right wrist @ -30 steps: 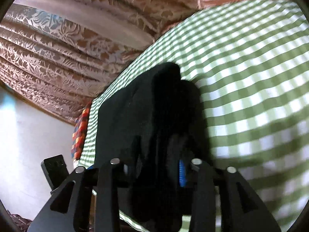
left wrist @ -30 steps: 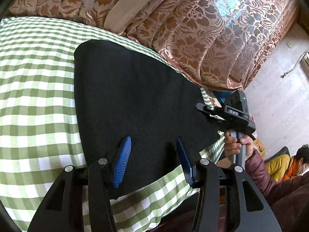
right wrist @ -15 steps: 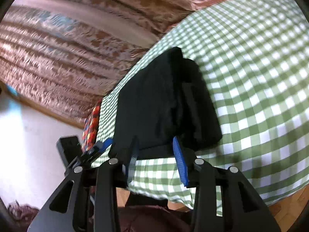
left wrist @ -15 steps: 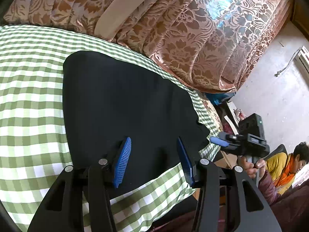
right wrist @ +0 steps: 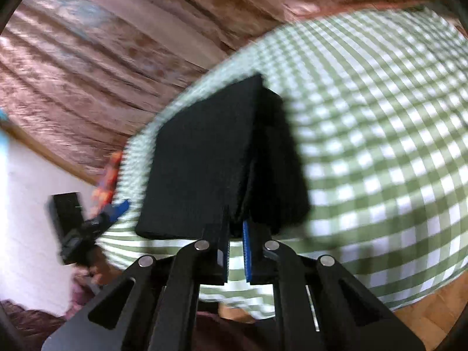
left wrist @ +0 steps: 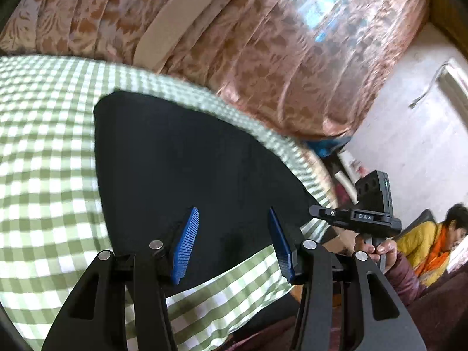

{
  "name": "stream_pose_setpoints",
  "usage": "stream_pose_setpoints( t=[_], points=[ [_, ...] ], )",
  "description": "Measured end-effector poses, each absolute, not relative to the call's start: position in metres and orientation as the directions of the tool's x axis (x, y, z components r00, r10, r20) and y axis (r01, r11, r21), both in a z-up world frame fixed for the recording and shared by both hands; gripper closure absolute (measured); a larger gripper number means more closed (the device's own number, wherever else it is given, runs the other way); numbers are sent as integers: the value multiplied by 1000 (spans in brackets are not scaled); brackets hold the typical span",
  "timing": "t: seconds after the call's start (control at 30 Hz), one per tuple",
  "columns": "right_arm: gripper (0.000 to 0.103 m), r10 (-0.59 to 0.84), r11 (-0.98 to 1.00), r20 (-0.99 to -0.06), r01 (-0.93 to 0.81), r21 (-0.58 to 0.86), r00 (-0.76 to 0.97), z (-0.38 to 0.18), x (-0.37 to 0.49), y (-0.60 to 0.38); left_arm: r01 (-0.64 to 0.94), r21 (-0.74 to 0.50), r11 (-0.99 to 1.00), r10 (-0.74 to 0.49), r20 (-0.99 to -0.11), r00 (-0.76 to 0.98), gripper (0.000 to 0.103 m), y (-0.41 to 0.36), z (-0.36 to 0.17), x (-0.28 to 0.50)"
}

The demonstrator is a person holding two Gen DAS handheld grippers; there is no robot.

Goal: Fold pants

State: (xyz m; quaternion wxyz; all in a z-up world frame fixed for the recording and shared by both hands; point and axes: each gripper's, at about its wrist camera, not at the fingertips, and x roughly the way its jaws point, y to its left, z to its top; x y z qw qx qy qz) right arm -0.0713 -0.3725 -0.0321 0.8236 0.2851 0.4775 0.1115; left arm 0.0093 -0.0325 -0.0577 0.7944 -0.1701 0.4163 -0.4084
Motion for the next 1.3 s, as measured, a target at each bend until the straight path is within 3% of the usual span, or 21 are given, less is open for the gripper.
stream_pose_setpoints(
  t=[0.17, 0.23, 0.27, 0.33, 0.4, 0.43, 0.63, 0.7, 0.73, 0.77, 0.87, 0.93, 0.97, 1.1, 1.17, 1.23, 1.27, 1.3],
  points=[
    [96, 460, 812, -739, 105, 575, 492, -61, -66, -378, 528, -522, 670, -727, -605, 325, 55, -52, -72, 3],
    [80, 466, 819, -744, 84, 568, 479, -52, -67, -381, 524, -526, 669, -729, -602, 326, 55, -50, -71, 5],
    [62, 453, 825, -745, 87, 558, 490, -45, -67, -383, 519, -530, 670, -729, -599, 330, 55, -48, -70, 6],
    [59, 426, 832, -720, 76, 550, 548, -24, -65, -394, 521, -520, 677, -724, -597, 345, 55, -47, -68, 7],
    [47, 425, 821, -688, 69, 567, 588, -12, -56, -401, 526, -519, 674, -727, -591, 348, 55, -47, -66, 7],
    [45, 421, 815, -675, 74, 575, 606, -8, -46, -405, 527, -516, 675, -727, -590, 352, 55, -48, -66, 6],
    [43, 450, 746, -666, 160, 646, 595, -34, 40, -407, 554, -499, 667, -733, -574, 366, 55, -53, -57, 3],
    [47, 481, 707, -662, 192, 680, 575, -48, 70, -406, 578, -476, 663, -731, -578, 362, 55, -59, -54, 2],
    [56, 502, 694, -653, 187, 696, 566, -51, 78, -403, 585, -466, 664, -727, -585, 359, 55, -61, -55, 1],
    [75, 515, 693, -649, 174, 700, 560, -51, 87, -398, 593, -455, 665, -723, -593, 355, 55, -64, -55, 0],
    [99, 456, 786, -661, 77, 613, 596, -28, 90, -378, 613, -435, 659, -714, -617, 331, 55, -71, -60, -2],
    [100, 426, 820, -607, -3, 572, 671, 0, 75, -373, 605, -434, 668, -703, -636, 319, 55, -75, -66, -2],
    [100, 336, 886, -617, -16, 464, 711, 13, 67, -369, 597, -444, 668, -704, -636, 316, 55, -75, -68, -2],
    [100, 201, 953, -767, 62, 298, 610, -30, 82, -367, 596, -454, 662, -707, -643, 296, 55, -81, -71, 1],
    [99, 206, 947, -784, 83, 311, 586, -50, 85, -370, 604, -435, 668, -696, -653, 298, 55, -85, -71, -1],
    [91, 202, 934, -774, 120, 337, 601, -48, 82, -378, 598, -434, 674, -691, -656, 302, 54, -86, -71, -1],
    [78, 191, 930, -770, 139, 340, 608, -43, 79, -382, 595, -434, 677, -689, -658, 304, 54, -86, -70, -1],
    [73, 176, 929, -766, 154, 338, 618, -35, 74, -386, 585, -441, 680, -690, -654, 310, 54, -84, -68, 0]
  ],
)
